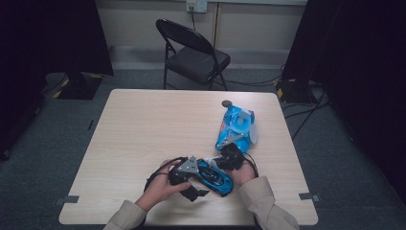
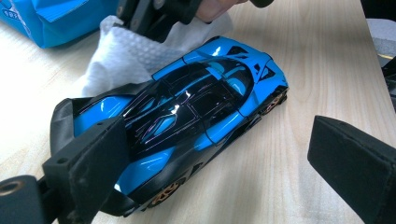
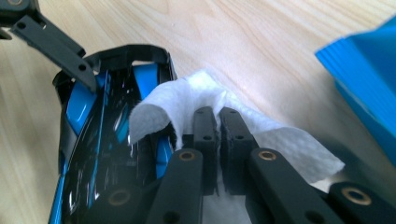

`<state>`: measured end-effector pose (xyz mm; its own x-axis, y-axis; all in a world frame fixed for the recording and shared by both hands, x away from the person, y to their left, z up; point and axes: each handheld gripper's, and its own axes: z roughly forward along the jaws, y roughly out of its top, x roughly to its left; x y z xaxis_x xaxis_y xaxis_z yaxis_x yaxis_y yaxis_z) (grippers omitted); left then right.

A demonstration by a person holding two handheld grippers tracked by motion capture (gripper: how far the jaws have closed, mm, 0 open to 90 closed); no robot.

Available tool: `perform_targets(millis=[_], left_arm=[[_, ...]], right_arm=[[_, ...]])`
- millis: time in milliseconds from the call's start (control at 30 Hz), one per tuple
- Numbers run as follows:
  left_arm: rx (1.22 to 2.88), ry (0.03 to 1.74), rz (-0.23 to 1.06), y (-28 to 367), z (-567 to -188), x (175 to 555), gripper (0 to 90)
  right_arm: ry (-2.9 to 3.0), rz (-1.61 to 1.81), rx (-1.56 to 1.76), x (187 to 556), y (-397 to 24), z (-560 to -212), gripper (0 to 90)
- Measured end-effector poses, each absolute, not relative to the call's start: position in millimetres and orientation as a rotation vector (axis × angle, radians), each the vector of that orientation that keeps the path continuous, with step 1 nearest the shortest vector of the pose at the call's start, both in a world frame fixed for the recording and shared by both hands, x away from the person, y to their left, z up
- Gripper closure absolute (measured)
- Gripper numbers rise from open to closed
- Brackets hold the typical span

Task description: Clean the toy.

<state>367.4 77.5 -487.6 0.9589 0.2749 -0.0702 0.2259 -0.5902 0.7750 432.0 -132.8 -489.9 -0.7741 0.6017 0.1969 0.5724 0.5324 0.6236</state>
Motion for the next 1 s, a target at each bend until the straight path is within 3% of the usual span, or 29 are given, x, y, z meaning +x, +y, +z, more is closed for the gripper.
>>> perform_targets(millis=[1000], left_arm=[[2.232, 0.343, 0.083, 79.7, -488.2, 367.8, 4.6]], right_arm=[[2.673, 1.094, 0.956, 445.0, -103.6, -481.9, 87.0]])
